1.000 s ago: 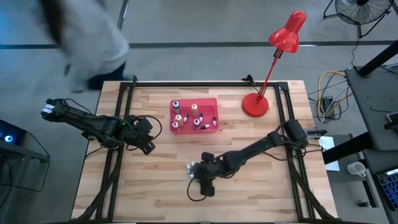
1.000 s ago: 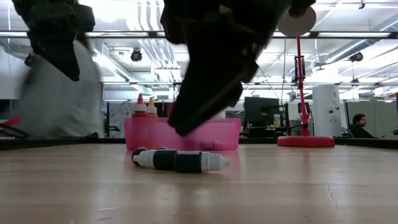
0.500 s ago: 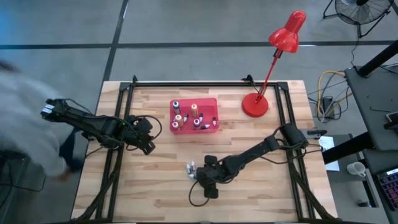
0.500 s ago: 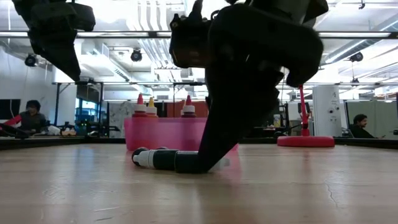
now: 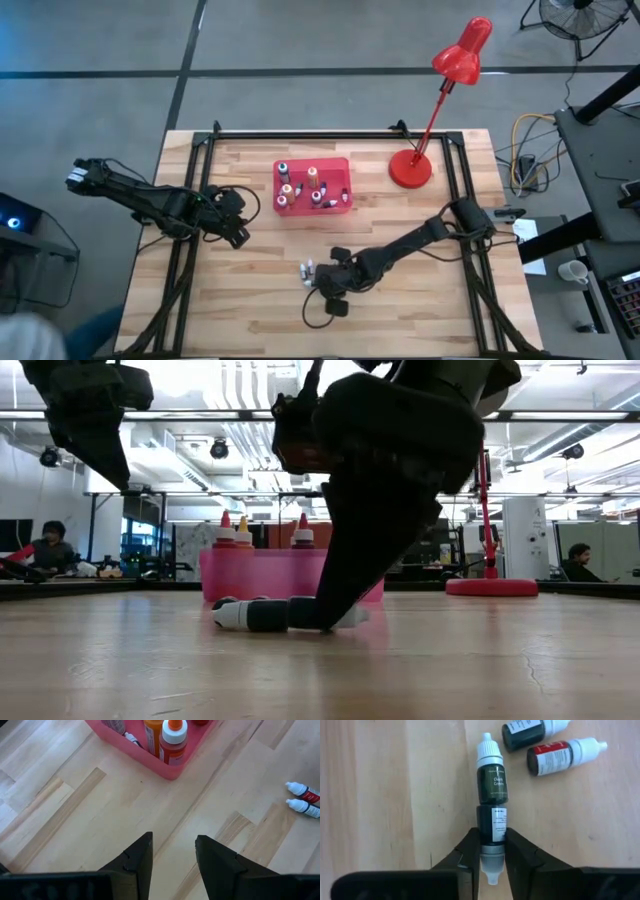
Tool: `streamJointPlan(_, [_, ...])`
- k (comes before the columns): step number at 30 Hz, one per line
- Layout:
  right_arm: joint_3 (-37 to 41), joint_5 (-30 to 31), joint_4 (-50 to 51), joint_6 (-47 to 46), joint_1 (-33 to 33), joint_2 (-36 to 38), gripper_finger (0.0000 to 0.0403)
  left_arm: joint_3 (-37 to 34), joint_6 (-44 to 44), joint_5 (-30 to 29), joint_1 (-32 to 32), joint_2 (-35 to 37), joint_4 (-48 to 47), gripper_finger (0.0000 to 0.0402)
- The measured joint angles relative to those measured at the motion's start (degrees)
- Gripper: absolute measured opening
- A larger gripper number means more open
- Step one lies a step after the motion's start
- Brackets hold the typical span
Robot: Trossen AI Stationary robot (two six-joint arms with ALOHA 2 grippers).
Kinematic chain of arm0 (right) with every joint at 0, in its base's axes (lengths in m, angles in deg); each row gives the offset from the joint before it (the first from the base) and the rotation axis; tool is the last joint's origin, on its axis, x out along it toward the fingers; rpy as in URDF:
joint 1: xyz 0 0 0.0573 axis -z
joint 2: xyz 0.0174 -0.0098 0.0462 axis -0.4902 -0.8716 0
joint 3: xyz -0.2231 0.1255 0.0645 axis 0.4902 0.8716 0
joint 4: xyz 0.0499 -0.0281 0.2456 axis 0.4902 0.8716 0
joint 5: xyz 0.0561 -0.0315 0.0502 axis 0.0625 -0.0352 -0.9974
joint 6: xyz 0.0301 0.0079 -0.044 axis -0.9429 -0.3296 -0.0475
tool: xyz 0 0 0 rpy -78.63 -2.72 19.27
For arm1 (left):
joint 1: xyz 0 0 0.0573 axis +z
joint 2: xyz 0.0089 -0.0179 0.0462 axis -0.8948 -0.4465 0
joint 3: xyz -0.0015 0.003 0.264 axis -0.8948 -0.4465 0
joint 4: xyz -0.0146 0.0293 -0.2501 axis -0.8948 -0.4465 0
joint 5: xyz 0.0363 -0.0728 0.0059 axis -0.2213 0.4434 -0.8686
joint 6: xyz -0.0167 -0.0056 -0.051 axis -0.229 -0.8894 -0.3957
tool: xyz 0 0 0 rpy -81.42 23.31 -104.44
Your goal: Pick & Place food coloring
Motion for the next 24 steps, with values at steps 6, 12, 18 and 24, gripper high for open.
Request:
streamJointPlan(6, [-0.8,13.6,7.9,-6.7,1.4,7.7,0.0051,0.0,0.0,0.0,0.0,0.0,0.0,0.0122])
streamJointPlan(12, [-0.7,29.0,19.8,-15.0,8.9,17.6,0.006,0.0,0.0,0.0,0.0,0.0,0.1,0.0122])
streamJointPlan(18, [-0.5,19.7,17.9,-7.9,21.2,20.1,0.0085,0.0,0.0,0.0,0.0,0.0,0.5,0.0122])
streamJointPlan(24, [-0.5,12.5,16.1,-5.9,27.1,20.4,0.0152,0.0,-1.3,0.0,0.0,0.0,0.5,0.0122])
